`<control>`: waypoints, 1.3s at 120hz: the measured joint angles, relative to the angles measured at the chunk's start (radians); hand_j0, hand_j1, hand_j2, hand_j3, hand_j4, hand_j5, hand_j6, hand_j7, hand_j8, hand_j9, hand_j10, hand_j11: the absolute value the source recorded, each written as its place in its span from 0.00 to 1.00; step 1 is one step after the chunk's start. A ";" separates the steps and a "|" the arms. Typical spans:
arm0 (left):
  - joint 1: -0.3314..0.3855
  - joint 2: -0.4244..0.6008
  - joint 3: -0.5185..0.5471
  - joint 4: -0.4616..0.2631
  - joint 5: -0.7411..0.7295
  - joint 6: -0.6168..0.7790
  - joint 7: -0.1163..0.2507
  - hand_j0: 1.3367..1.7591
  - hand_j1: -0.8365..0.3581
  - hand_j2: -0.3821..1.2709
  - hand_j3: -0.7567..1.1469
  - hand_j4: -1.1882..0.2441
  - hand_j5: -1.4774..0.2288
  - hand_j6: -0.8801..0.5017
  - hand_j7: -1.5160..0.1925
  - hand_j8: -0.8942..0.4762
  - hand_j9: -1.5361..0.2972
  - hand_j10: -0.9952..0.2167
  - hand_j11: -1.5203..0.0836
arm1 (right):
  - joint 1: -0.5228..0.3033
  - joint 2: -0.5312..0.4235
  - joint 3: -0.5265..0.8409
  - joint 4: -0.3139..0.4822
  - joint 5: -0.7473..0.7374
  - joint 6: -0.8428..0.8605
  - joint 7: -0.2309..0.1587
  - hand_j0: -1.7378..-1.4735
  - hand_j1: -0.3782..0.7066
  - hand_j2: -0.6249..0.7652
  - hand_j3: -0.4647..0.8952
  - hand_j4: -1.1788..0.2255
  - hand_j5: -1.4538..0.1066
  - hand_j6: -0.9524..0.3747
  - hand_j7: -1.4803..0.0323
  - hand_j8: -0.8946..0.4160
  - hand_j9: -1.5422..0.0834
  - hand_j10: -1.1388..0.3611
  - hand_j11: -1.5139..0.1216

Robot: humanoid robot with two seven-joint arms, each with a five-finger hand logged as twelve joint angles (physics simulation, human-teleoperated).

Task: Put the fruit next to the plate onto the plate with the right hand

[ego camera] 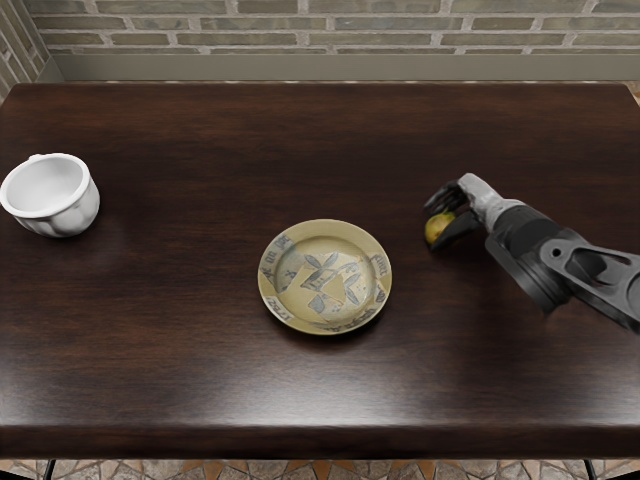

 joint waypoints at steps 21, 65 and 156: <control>0.000 0.000 0.000 0.000 0.000 0.000 0.000 0.76 0.99 0.23 0.40 0.83 0.87 0.64 0.89 0.65 0.84 0.82 0.95 | 0.028 -0.004 0.032 0.000 0.056 0.054 0.000 0.31 0.61 0.69 0.34 0.36 0.32 0.31 0.38 0.54 0.38 0.54 0.37; 0.000 0.000 0.000 0.000 0.000 0.000 0.000 0.76 0.99 0.23 0.40 0.83 0.87 0.64 0.89 0.65 0.84 0.82 0.95 | 0.025 -0.026 0.170 0.003 0.122 0.239 0.000 0.31 0.61 0.69 0.34 0.37 0.32 0.31 0.38 0.54 0.38 0.54 0.38; 0.000 0.000 0.001 0.000 0.000 0.000 0.000 0.76 0.99 0.23 0.40 0.83 0.87 0.64 0.89 0.65 0.84 0.82 0.95 | 0.024 0.122 0.298 0.007 0.185 0.563 0.000 0.30 0.64 0.65 0.34 0.40 0.34 0.34 0.41 0.53 0.40 0.56 0.40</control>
